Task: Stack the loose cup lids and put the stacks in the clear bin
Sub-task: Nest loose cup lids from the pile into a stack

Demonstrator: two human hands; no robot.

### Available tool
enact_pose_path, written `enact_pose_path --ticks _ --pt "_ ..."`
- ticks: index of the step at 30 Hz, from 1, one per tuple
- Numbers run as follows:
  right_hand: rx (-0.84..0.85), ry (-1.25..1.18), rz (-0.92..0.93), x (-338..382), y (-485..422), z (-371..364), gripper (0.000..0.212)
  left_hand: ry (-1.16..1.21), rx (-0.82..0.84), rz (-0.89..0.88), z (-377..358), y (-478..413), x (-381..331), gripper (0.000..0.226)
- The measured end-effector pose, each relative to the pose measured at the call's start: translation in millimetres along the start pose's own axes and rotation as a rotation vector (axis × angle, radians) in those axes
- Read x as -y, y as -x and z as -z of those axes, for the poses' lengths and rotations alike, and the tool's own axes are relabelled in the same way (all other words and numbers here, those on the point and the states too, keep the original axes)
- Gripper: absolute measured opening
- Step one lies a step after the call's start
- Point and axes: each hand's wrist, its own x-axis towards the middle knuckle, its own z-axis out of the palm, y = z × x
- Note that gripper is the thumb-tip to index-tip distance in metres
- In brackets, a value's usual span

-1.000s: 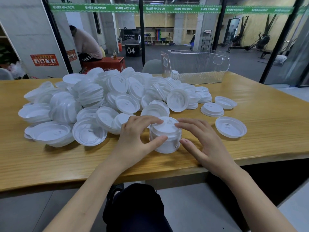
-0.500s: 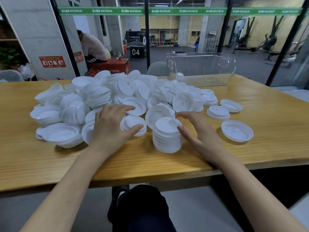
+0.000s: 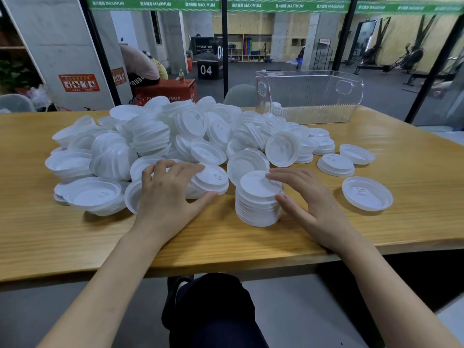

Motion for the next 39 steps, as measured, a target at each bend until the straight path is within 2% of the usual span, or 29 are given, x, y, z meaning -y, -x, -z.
enact_pose_path --ticks 4,7,10,14,22,39 --pt "-0.027 -0.005 -0.001 -2 1 0 0.045 0.113 -0.098 0.062 3 -2 -7 0.063" --pt "-0.037 0.007 -0.025 -6 0 2 0.049 0.288 -0.129 0.137 8 -7 -19 0.063" --pt "-0.044 0.029 -0.021 -11 1 6 0.048 0.478 -0.082 0.146 10 -10 -35 0.057" --pt "-0.097 0.023 0.013 -12 4 8 0.054 0.619 0.051 0.096 3 -9 -58 0.05" --pt "-0.135 0.023 0.071 -10 6 8 0.053 0.564 0.126 -0.021 -3 -3 -61 0.054" --pt "-0.09 0.013 0.131 -9 6 8 0.045 0.52 0.126 -0.064 -4 1 -60 0.055"
